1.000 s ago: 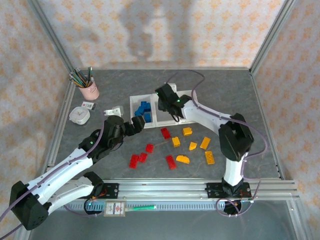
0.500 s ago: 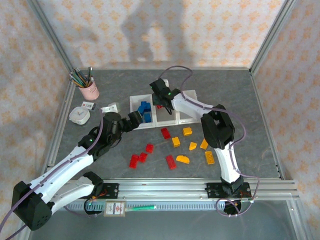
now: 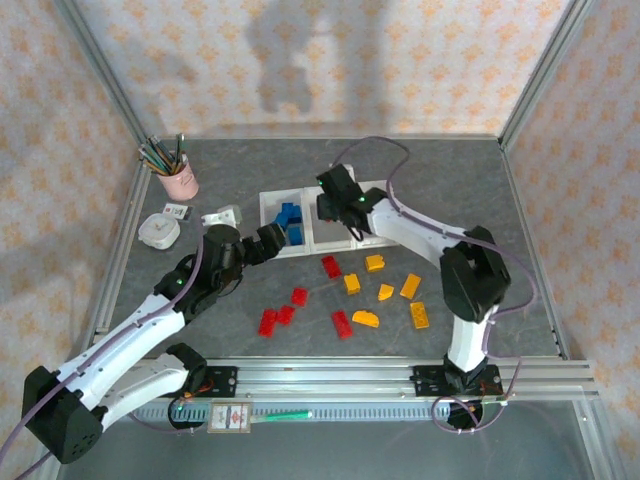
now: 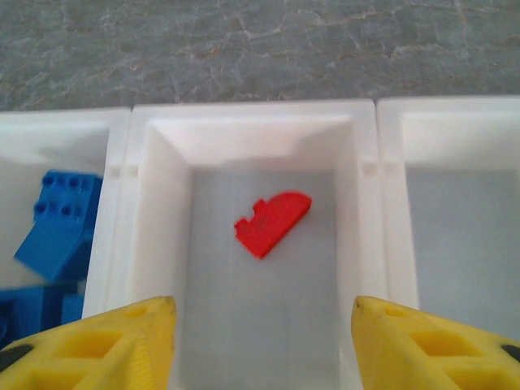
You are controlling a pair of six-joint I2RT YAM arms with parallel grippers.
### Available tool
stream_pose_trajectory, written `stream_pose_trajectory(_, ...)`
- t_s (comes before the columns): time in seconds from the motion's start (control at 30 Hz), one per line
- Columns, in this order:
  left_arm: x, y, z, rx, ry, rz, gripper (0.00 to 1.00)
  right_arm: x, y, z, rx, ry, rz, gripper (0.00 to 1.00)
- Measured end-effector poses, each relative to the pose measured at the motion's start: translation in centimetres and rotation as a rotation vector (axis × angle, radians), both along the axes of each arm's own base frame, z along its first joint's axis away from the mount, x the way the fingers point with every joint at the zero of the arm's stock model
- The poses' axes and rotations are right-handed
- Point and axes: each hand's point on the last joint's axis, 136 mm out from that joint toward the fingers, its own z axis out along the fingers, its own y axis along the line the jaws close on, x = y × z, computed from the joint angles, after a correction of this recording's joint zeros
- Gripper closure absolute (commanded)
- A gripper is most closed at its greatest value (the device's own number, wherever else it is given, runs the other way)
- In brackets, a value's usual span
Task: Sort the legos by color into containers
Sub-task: Pick up the lego from the center of the table.
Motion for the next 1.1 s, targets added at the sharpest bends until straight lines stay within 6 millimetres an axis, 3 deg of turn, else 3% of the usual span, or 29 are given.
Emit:
stream_pose_trajectory(0.17,-0.4,-0.3,-0.2,-0.021,0.01,-0.02,0.01,-4.4,0.0,-0.9,-0.011,0.028,0.049,0.4)
stream_pose_trajectory(0.33,-1.4,-0.5,-0.8,-0.043,0.018,-0.029,0.01,-8.8,1.2,-3.4,-0.058,0.077,0.136,0.39)
stream_pose_trajectory(0.47,-2.0,-0.7,-1.4,-0.061,0.031,-0.032,0.01,-11.2,1.3,-5.7,-0.101,0.12,0.18,0.39)
stream_pose_trajectory(0.67,-2.8,-1.1,-3.0,-0.07,0.067,-0.041,0.01,-11.7,1.0,-7.5,-0.134,0.145,0.183,0.41)
stream_pose_trajectory(0.97,-2.8,-1.0,-3.0,-0.076,0.068,-0.027,0.01,-11.3,1.0,-11.0,-0.204,0.179,0.182,0.47)
stream_pose_trajectory(1.1,-2.7,-0.8,-3.0,-0.07,0.065,-0.016,0.01,-11.0,1.3,-11.7,-0.213,0.183,0.187,0.52)
